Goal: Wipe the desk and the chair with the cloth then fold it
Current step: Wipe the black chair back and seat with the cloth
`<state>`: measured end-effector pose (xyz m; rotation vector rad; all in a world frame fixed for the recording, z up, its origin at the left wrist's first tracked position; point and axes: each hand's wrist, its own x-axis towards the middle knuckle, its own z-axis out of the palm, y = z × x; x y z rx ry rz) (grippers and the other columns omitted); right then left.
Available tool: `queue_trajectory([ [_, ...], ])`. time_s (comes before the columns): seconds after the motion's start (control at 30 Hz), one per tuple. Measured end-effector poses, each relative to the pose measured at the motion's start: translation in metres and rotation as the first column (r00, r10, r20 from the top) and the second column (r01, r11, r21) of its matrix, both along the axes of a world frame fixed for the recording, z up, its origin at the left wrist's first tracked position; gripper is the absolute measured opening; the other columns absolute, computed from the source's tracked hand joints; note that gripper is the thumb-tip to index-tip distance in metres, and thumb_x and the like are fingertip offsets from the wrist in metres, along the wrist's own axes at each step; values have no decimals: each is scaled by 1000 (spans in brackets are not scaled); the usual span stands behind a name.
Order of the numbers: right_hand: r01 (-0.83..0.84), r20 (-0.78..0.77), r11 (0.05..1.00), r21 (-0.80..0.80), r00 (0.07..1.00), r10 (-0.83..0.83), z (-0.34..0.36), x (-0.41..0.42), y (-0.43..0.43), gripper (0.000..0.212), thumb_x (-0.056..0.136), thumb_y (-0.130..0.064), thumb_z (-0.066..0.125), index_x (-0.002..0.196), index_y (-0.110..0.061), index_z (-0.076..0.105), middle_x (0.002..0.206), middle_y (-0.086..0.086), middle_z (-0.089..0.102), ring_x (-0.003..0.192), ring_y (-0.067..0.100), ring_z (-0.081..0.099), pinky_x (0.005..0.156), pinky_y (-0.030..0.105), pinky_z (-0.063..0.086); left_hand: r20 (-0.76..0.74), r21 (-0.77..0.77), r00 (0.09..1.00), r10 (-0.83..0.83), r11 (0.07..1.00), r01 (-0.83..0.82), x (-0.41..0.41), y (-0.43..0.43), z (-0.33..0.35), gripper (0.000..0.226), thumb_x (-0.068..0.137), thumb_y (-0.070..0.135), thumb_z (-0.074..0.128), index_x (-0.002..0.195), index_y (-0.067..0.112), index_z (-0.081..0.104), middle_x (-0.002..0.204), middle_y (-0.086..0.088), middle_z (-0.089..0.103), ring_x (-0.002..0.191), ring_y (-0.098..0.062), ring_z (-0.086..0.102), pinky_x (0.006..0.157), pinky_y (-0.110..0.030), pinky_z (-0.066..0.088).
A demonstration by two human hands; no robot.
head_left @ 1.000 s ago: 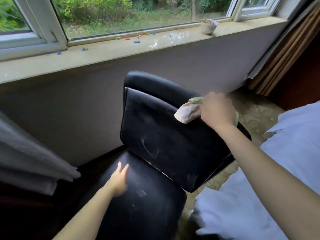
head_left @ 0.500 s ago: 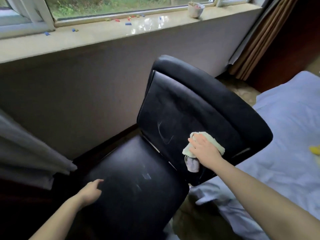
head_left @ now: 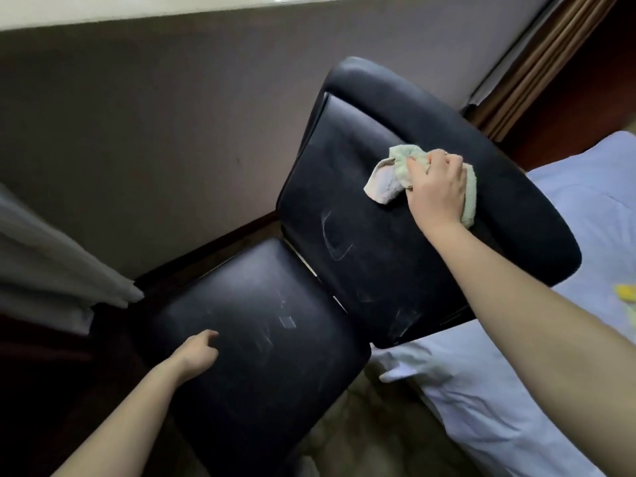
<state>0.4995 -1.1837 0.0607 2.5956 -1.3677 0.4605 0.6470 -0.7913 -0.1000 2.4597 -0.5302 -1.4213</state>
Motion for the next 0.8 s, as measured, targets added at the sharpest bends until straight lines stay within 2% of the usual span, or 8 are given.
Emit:
queue_trajectory([
  [0.07,-45,-9,998,-49,999,44,-2,-2,5,32,95,-35,40,108,-14,60,114,7,52,105,29,39,92,37,30,0,1,1000,-15,1000,15,-6,-14,-4,55,90,5,42,144,12,35,148,-10,36,131,-24,41,100,-25,34],
  [0.17,-155,31,942,-298,985,172,-3,-3,11,10,87,-14,61,95,-11,66,98,15,58,87,39,52,75,45,43,1,-57,1000,5,998,-5,-18,-37,-9,54,90,8,41,143,16,35,146,-8,38,124,-22,47,96,-27,37],
  [0.3,-117,109,972,-204,984,141,-13,0,2,23,95,-25,47,105,-10,62,112,12,56,98,29,30,85,43,31,3,-93,998,67,993,-66,-30,-51,-30,56,90,9,42,145,18,31,147,-11,33,127,-26,44,95,-29,38],
  [0.4,-147,142,882,-448,962,233,-16,1,2,6,89,-11,56,94,-9,58,99,19,59,89,39,45,71,44,33,85,44,994,63,997,-67,-23,-40,-62,61,90,8,39,148,15,24,149,-17,24,126,-34,44,101,-35,39],
  [0.47,-149,79,852,-502,973,217,-21,4,6,7,88,-11,54,91,-9,60,101,20,57,85,43,53,69,42,35,139,95,987,80,991,-94,-14,-30,-86,60,91,9,37,149,14,22,150,-19,19,125,-39,43,105,-38,36],
  [0.57,-171,17,835,-523,977,211,-34,10,4,9,81,-14,57,87,-9,60,101,21,56,87,41,54,69,41,39,265,69,961,77,993,-99,6,-28,-111,53,95,18,37,147,20,26,152,-11,20,128,-37,39,105,-42,34],
  [0.7,-300,-186,726,-618,954,236,-95,41,25,11,64,-11,68,71,-14,60,83,12,57,71,28,55,58,30,38,428,133,900,-89,991,34,38,-41,-148,48,99,37,30,146,32,24,153,-2,25,138,-30,25,108,-48,25],
  [0.8,-328,-221,747,-578,944,244,-135,61,40,11,62,-8,66,70,-15,60,81,10,57,73,27,47,58,30,39,586,188,781,-216,974,128,50,-48,-181,49,100,45,20,148,36,18,156,1,19,144,-26,12,113,-51,13],
])
